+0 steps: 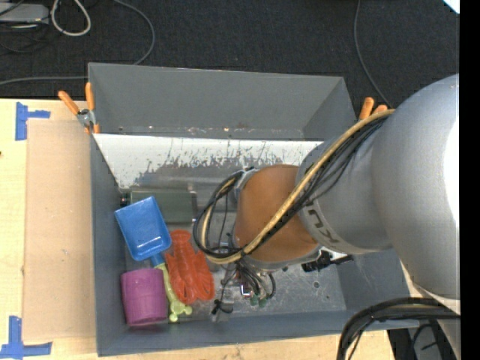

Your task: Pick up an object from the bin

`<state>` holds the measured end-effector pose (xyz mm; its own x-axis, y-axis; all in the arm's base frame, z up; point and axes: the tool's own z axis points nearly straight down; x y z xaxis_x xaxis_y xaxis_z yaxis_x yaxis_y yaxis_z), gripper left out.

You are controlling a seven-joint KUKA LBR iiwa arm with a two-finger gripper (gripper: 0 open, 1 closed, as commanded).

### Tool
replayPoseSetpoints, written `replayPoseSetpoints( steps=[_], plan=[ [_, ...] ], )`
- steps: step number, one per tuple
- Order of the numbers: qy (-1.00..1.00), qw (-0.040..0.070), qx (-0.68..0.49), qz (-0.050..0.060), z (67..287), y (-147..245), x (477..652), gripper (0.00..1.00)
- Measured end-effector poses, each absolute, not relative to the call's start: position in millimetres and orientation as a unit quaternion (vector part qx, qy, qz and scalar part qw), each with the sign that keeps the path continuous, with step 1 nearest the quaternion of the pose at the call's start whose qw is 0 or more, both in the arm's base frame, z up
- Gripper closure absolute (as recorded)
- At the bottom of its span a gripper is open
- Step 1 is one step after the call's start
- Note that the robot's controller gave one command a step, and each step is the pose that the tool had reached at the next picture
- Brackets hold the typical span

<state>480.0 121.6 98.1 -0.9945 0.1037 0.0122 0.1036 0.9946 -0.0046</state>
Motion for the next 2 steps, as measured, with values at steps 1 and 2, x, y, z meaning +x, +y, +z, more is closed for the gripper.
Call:
replayPoseSetpoints(
  steps=[1, 2],
  plan=[
    [-1.0, -0.007, 0.022, 0.0, 71, 128, 478.1, 0.0],
    [-0.994, 0.003, 0.112, 0.001, 70, 155, 477.6, 1.0]
  ],
)
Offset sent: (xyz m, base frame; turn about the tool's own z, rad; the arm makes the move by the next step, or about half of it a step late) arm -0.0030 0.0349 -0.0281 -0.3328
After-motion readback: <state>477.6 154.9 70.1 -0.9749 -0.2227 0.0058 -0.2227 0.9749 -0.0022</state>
